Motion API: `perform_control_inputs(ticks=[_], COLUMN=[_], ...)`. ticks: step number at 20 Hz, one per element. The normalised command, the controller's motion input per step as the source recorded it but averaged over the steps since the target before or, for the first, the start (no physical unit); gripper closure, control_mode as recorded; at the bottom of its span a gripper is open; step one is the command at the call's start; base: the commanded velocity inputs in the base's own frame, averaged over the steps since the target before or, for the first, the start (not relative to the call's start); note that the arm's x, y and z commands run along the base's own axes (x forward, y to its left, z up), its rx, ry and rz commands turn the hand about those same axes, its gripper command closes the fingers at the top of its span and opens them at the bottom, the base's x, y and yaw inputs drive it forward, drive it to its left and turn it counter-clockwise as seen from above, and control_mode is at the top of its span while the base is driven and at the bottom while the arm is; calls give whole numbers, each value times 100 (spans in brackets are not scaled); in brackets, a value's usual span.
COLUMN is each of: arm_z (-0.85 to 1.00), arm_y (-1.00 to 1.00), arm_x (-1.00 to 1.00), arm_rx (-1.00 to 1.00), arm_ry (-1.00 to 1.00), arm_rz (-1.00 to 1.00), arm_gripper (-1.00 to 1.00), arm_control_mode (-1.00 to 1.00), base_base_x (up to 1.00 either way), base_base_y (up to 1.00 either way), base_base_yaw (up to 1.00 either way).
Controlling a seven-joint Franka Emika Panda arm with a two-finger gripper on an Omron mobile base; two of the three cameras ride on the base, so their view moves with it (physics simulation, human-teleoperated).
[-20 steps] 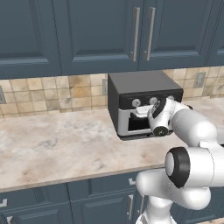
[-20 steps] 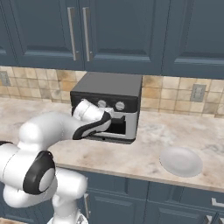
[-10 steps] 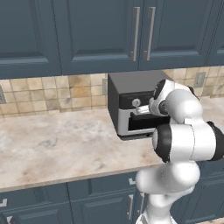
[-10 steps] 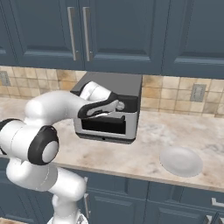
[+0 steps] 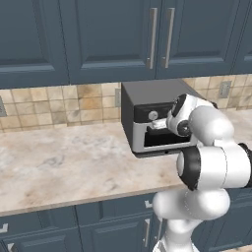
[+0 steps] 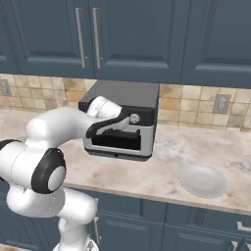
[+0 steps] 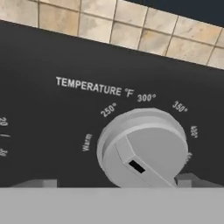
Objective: Pull the toaster oven rack outwards. Pick up the baguette from the plate and place it on the toaster oven rack. Close the toaster oven door fully and set the temperature to the lowest setting.
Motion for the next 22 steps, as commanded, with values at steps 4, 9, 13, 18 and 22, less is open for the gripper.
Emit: perform_control_inputs(ticks=[4, 9, 13, 18, 22], arm_z=[42, 48, 49, 50, 50], arm_y=[0, -3, -5, -14, -34], arm_x=[45, 49, 48, 47, 43], arm_rx=[-8, -13, -14, -16, -25], arm_ry=[-27, -29, -30, -27, -14], arm_rz=[15, 19, 18, 14, 6], arm_gripper=[-100, -100, -100, -100, -100], arm_control_mode=[-100, -100, -100, -100, -100], base_base_x=[0, 0, 0, 0, 0], base_base_y=[0, 0, 0, 0, 0], base_base_yaw=[0, 0, 0, 0, 0])
